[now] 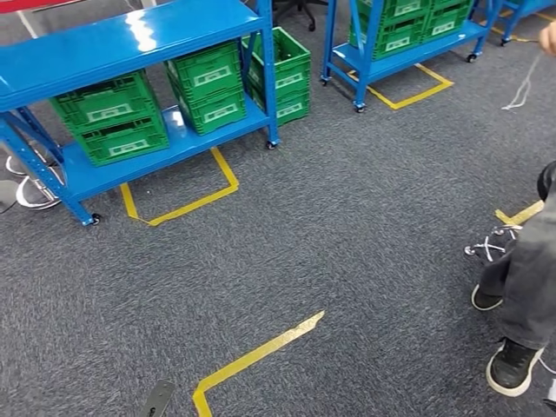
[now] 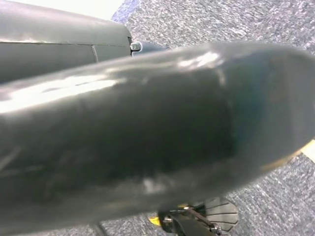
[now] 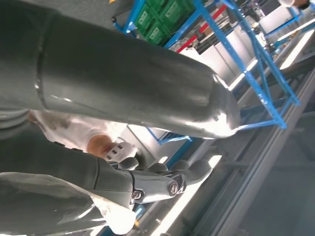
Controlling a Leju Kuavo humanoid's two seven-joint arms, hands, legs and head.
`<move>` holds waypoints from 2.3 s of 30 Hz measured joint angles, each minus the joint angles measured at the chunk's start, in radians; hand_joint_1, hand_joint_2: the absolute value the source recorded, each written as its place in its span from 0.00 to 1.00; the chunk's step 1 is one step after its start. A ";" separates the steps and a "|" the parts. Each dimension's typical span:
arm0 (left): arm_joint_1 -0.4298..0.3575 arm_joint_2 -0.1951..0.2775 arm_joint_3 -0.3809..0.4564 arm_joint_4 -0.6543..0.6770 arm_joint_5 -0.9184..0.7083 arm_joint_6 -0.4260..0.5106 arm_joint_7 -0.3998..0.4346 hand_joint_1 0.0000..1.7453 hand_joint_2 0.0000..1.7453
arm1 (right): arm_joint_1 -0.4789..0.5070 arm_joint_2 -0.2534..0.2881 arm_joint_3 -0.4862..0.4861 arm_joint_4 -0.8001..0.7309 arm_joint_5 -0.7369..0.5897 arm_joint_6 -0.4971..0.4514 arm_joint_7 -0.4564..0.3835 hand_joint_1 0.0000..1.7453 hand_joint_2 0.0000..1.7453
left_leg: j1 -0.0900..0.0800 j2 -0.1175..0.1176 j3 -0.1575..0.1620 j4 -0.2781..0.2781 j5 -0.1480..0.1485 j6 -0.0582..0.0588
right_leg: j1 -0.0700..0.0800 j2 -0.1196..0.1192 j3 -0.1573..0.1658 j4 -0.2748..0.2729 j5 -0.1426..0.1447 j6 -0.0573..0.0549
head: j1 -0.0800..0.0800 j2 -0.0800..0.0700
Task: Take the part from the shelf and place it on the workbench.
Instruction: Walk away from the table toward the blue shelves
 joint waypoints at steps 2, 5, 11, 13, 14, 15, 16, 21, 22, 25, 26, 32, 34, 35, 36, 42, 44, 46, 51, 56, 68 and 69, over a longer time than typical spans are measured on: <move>-0.002 0.003 0.000 0.000 0.000 0.000 0.000 0.00 0.00 | 0.001 0.002 -0.002 -0.001 0.000 0.000 0.000 0.00 0.00 | -0.009 0.021 0.038 -0.079 0.015 0.014 | 0.004 -0.014 0.004 -0.001 -0.005 0.007 | 0.001 0.000; 0.001 0.003 0.000 0.000 0.000 0.000 0.000 0.00 0.00 | -0.001 0.007 -0.005 -0.002 -0.012 0.003 -0.004 0.00 0.00 | -0.010 0.015 0.044 -0.096 0.013 0.011 | 0.006 -0.025 0.004 -0.010 -0.007 0.010 | 0.002 0.000; 0.004 0.003 0.000 0.000 0.000 0.000 0.000 0.00 0.00 | -0.005 0.014 -0.010 -0.004 -0.026 0.007 -0.009 0.00 0.00 | -0.010 0.013 0.047 -0.101 0.010 0.012 | 0.005 -0.022 0.015 -0.022 -0.004 0.011 | 0.003 0.000; 0.004 0.003 0.000 0.000 0.000 0.000 0.000 0.00 0.00 | -0.005 0.016 -0.011 -0.004 -0.026 0.008 -0.009 0.00 0.00 | -0.010 0.015 0.048 -0.100 0.010 0.013 | 0.005 -0.021 0.018 -0.025 -0.002 0.014 | 0.003 0.000; 0.004 0.003 0.000 0.000 0.000 0.000 0.000 0.00 0.00 | -0.005 0.016 -0.012 -0.004 -0.027 0.008 -0.009 0.00 0.00 | -0.010 0.015 0.048 -0.100 0.009 0.014 | 0.005 -0.021 0.018 -0.026 -0.001 0.016 | 0.003 0.000; 0.004 0.004 0.000 0.000 0.000 0.000 0.000 0.00 0.00 | -0.005 0.017 -0.012 -0.004 -0.027 0.008 -0.009 0.00 0.00 | -0.012 0.015 0.047 -0.098 0.007 0.018 | 0.003 -0.022 0.019 -0.028 0.000 0.020 | 0.003 0.000; 0.004 0.004 0.000 0.000 0.000 -0.001 0.000 0.00 0.00 | -0.005 0.018 -0.012 -0.005 -0.027 0.009 -0.009 0.00 0.00 | -0.014 0.015 0.047 -0.096 0.005 0.023 | 0.002 -0.022 0.020 -0.031 0.001 0.026 | 0.002 0.000; 0.003 0.003 0.000 0.000 0.000 -0.003 0.000 0.00 0.00 | -0.007 0.022 -0.013 -0.010 -0.026 0.012 -0.012 0.00 0.00 | -0.007 0.008 0.068 -0.131 0.019 0.049 | -0.002 0.015 0.011 0.000 -0.024 0.044 | 0.004 0.000; 0.002 0.003 0.000 0.000 0.000 -0.003 0.000 0.00 0.00 | -0.006 0.022 -0.014 -0.010 -0.026 0.012 -0.012 0.00 0.00 | -0.004 0.005 0.073 -0.139 0.023 0.052 | -0.003 0.039 -0.014 0.050 -0.050 0.045 | 0.005 0.000; 0.000 0.002 0.001 0.000 0.000 -0.006 0.000 0.00 0.00 | 0.000 0.025 -0.018 -0.009 -0.026 0.013 -0.012 0.00 0.00 | -0.003 -0.003 0.074 -0.140 0.028 0.053 | -0.006 0.065 -0.117 0.235 -0.116 0.051 | 0.006 0.000; 0.000 0.002 0.001 0.000 0.000 -0.008 0.000 0.00 0.00 | 0.001 0.026 -0.019 -0.009 -0.026 0.014 -0.012 0.00 0.00 | -0.002 -0.007 0.074 -0.139 0.029 0.051 | -0.008 0.066 -0.128 0.244 -0.104 0.054 | 0.006 0.000; -0.002 0.002 0.001 0.000 0.000 -0.010 0.000 0.00 0.00 | -0.001 0.029 -0.020 -0.007 -0.023 0.017 -0.015 0.00 0.00 | 0.005 -0.027 0.057 -0.104 0.023 0.012 | -0.017 0.076 -0.025 -0.004 0.032 0.051 | 0.008 0.000; -0.001 0.002 0.001 0.000 0.000 -0.009 0.000 0.00 0.00 | -0.001 0.031 -0.020 -0.007 -0.022 0.019 -0.017 0.00 0.00 | 0.007 -0.029 0.051 -0.100 0.025 0.001 | -0.015 0.075 -0.031 0.000 0.040 0.033 | 0.007 0.000; -0.001 0.002 0.001 0.000 0.000 -0.008 0.000 0.00 0.00 | -0.002 0.031 -0.020 -0.007 -0.021 0.019 -0.018 0.00 0.00 | 0.008 -0.028 0.047 -0.090 0.013 -0.004 | -0.015 0.073 -0.035 0.001 0.044 0.025 | 0.007 0.000; -0.001 0.002 0.001 0.000 0.000 -0.007 0.000 0.00 0.00 | -0.003 0.032 -0.020 -0.007 -0.021 0.019 -0.018 0.00 0.00 | 0.010 -0.027 0.037 -0.065 -0.011 -0.009 | -0.015 0.071 -0.040 0.001 0.048 0.017 | 0.006 0.000; -0.001 0.001 0.001 0.000 0.000 -0.004 0.000 0.00 0.00 | -0.004 0.034 -0.020 -0.007 -0.019 0.019 -0.019 0.00 0.00 | 0.011 -0.026 -0.012 0.160 -0.143 -0.013 | -0.008 0.063 -0.084 0.000 0.076 -0.003 | 0.005 0.000; -0.002 0.001 0.001 0.000 0.000 0.000 0.000 0.00 0.00 | -0.004 0.034 -0.020 -0.007 -0.019 0.019 -0.020 0.00 0.00 | 0.007 -0.024 0.076 0.022 -0.096 0.002 | -0.005 0.061 -0.093 0.000 0.086 0.000 | 0.005 0.000; -0.005 0.002 0.001 0.000 0.000 0.002 -0.001 0.00 0.00 | -0.004 0.034 -0.020 -0.007 -0.018 0.019 -0.021 0.00 0.00 | 0.001 -0.020 0.143 -0.098 -0.070 0.015 | -0.002 0.059 -0.097 0.000 0.095 0.007 | 0.006 0.000; -0.003 -0.001 0.001 0.000 0.000 0.004 -0.011 0.00 0.00 | -0.004 0.037 -0.021 -0.007 -0.018 0.020 -0.024 0.00 0.00 | -0.004 -0.020 0.147 -0.125 -0.058 0.003 | -0.004 0.058 -0.101 -0.004 0.104 0.008 | 0.007 0.000; -0.004 -0.004 0.002 0.000 0.002 0.001 -0.013 0.00 0.00 | -0.005 0.038 -0.021 -0.007 -0.017 0.020 -0.024 0.00 0.00 | -0.005 -0.019 0.143 -0.124 -0.053 0.012 | -0.005 0.060 -0.099 -0.015 0.119 0.021 | 0.007 0.000; -0.007 -0.003 0.001 0.000 -0.002 0.005 -0.008 0.00 0.00 | -0.006 0.043 -0.021 -0.009 -0.013 0.020 -0.026 0.00 0.00 | -0.002 -0.016 0.154 -0.168 -0.020 0.054 | -0.011 0.066 -0.180 0.147 0.023 0.044 | 0.012 0.000; -0.007 -0.003 0.001 0.000 -0.002 0.005 -0.008 0.00 0.00 | -0.006 0.044 -0.021 -0.008 -0.013 0.019 -0.026 0.00 0.00 | -0.002 -0.016 0.153 -0.168 -0.021 0.054 | -0.011 0.066 -0.208 0.211 -0.002 0.046 | 0.013 0.000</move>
